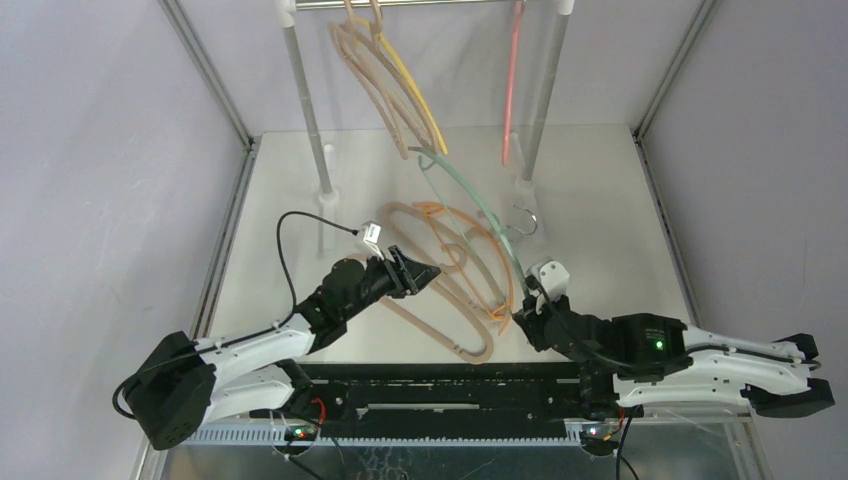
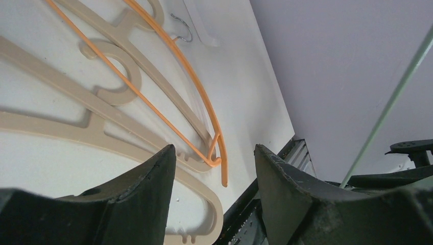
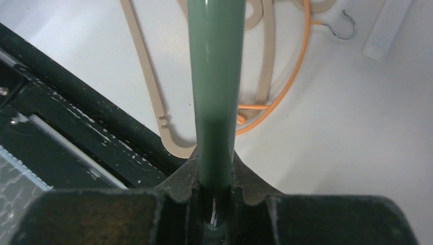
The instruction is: Organize the hangers
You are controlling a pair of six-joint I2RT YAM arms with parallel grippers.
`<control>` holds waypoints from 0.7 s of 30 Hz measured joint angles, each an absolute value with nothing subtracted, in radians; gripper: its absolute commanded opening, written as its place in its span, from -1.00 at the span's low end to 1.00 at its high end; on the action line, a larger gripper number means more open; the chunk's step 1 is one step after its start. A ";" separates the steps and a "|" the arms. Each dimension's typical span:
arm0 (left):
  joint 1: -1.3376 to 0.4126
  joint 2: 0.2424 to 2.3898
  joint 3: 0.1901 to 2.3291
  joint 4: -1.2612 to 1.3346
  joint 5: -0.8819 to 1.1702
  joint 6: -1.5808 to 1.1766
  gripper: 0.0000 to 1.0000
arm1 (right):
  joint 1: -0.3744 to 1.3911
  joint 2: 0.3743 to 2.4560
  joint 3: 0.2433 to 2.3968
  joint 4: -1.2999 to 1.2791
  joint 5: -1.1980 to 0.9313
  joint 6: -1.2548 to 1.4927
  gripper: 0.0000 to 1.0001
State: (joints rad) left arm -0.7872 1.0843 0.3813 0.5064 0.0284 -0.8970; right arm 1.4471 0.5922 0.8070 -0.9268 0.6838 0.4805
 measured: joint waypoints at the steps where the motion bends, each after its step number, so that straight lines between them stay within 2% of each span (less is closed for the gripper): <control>1: -0.788 1.084 0.381 0.506 0.028 -0.897 0.25 | 1.447 0.603 0.807 -0.931 0.688 0.480 -1.00; 8: -0.793 1.100 0.381 0.506 0.028 -0.897 0.25 | 1.459 0.676 0.807 -0.938 0.705 0.478 -1.00; 15: -0.796 1.115 0.381 0.506 0.029 -0.897 0.25 | 1.501 0.600 0.807 -0.923 0.715 0.467 -1.00; 21: -0.796 1.120 0.381 0.506 0.029 -0.897 0.25 | 1.588 0.519 0.807 -0.894 0.807 0.466 -1.00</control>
State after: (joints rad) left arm -0.7963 1.1198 0.3813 0.5064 0.0288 -0.8970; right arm 1.5879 0.5194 0.8070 -0.8940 0.8074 0.4656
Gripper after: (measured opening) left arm 0.626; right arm 0.197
